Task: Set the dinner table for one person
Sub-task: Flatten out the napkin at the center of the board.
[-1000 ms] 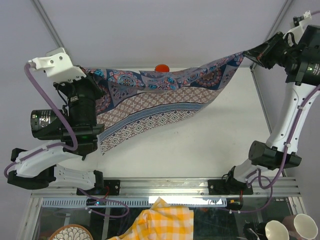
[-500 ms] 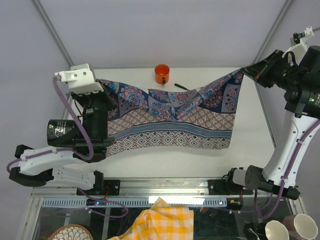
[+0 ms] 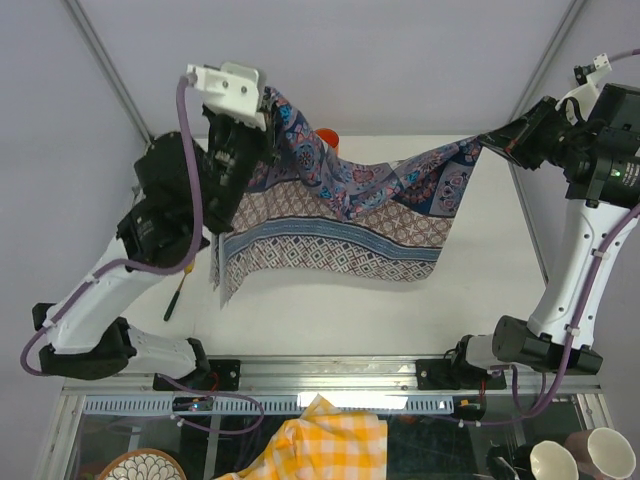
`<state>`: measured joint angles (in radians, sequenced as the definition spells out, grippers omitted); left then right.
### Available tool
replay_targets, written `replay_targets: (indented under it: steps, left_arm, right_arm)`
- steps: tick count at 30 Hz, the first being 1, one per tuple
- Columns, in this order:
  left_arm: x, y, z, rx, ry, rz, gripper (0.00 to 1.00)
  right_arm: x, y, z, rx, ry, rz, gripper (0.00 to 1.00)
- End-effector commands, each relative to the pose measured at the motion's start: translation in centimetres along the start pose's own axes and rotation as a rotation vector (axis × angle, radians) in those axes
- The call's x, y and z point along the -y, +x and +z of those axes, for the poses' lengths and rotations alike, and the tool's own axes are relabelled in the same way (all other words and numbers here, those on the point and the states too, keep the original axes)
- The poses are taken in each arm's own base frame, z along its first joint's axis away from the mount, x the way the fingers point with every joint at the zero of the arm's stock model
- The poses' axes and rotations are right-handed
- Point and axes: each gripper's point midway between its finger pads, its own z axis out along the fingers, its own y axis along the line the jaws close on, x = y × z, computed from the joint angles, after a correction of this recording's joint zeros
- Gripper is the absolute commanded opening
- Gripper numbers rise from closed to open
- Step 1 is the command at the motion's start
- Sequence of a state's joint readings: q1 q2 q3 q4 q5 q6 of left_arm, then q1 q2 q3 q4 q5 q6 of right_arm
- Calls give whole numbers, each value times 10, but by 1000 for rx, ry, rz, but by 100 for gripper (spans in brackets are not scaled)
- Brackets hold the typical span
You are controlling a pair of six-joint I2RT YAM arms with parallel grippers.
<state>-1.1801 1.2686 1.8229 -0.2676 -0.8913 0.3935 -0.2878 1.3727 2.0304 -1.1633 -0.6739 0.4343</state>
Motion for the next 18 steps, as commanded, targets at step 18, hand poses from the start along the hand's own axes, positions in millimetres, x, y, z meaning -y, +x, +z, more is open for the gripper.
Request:
replay_targets:
  steps: [18]
  left_arm:
    - [-49,146,55,-546,263,-746,0]
  right_arm:
    - [-9,-6,10,-20,-88,-71,0]
